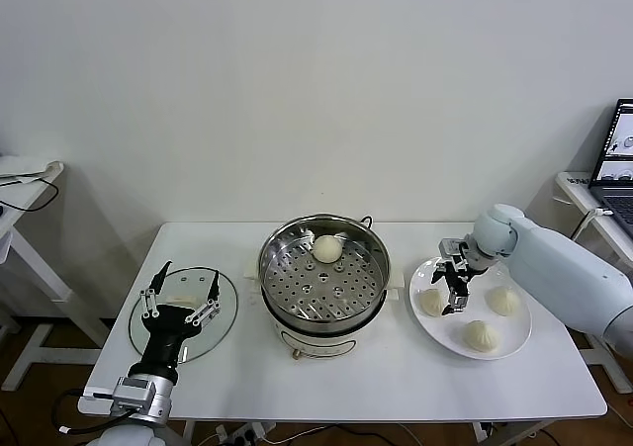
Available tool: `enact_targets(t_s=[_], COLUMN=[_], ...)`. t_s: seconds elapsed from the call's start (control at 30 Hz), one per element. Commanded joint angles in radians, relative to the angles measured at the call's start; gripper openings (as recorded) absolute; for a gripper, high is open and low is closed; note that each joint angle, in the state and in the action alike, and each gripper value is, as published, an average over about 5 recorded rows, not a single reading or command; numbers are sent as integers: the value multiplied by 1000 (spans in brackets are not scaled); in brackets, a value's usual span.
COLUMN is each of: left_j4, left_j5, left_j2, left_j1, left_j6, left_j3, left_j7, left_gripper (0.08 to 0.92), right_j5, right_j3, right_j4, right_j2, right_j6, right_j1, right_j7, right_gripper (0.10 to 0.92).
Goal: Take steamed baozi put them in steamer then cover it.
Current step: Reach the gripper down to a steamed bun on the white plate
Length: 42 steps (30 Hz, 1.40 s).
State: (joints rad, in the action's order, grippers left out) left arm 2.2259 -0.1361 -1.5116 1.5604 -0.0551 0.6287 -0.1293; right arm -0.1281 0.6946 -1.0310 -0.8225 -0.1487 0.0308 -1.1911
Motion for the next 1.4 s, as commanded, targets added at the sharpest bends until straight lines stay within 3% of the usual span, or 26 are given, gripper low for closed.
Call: enact_targets(t_s=[0.03,0.3,0.77,1.4], left_j4=[-2,-4,-7,2], left_j5=[-1,-2,-2,-5], left_j2=[0,0,0,-1], left_j1=[0,-1,-2,0], left_j6=[1,1,0,1], left_j3=[0,-3,-6,-9], left_j7=[0,0,0,0], left_gripper=[823,823,823,823], right_j5=[-26,-42,-55,-37], right_j3=[-28,-31,-42,-65], right_j4=[20,19,26,-11], right_j2=[-15,-12,-21,10], right_j6=[3,3,5,6], right_j1=[23,28,34,32], right_j7=[1,-13,-17,-31], right_gripper=[823,821,705,687])
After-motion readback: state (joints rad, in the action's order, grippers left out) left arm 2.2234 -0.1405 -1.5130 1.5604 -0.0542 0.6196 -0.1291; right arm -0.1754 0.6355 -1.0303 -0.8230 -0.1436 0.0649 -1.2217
